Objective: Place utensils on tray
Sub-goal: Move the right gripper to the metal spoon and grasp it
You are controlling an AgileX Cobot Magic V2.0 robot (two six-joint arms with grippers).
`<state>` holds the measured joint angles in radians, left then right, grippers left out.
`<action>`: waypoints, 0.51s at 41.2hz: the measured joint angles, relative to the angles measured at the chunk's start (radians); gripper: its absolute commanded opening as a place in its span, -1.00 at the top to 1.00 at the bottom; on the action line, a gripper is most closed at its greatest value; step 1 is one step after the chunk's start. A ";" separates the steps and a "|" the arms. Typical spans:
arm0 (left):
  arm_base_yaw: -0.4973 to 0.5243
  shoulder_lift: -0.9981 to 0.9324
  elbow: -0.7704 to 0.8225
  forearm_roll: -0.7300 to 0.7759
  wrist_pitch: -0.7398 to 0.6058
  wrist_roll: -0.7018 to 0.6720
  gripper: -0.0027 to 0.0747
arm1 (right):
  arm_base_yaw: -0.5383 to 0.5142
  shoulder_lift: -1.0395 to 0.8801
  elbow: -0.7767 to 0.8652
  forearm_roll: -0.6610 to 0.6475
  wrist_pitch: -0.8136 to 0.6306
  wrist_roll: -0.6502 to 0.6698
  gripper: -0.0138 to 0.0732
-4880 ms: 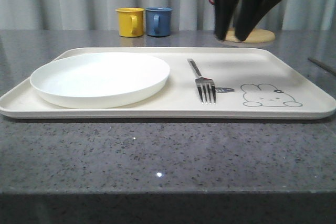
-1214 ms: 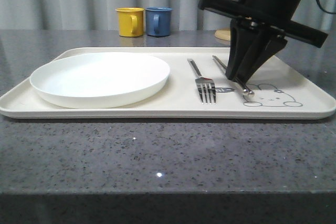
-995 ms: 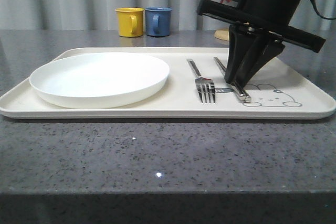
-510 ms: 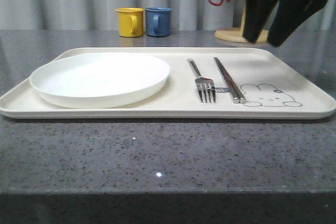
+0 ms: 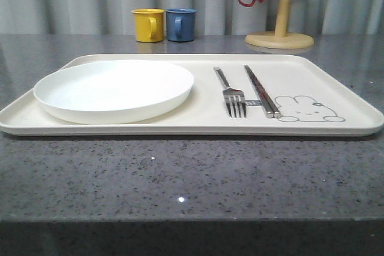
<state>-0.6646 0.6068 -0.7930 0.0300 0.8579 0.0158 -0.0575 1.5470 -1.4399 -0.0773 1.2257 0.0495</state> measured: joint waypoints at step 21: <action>0.000 0.000 0.000 0.000 0.000 0.000 0.12 | -0.045 0.234 0.000 0.004 -0.092 -0.006 -0.10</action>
<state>-0.6646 0.6068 -0.7930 0.0300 0.8579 0.0158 -0.1027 1.7805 -1.4399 -0.0736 1.1336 0.0435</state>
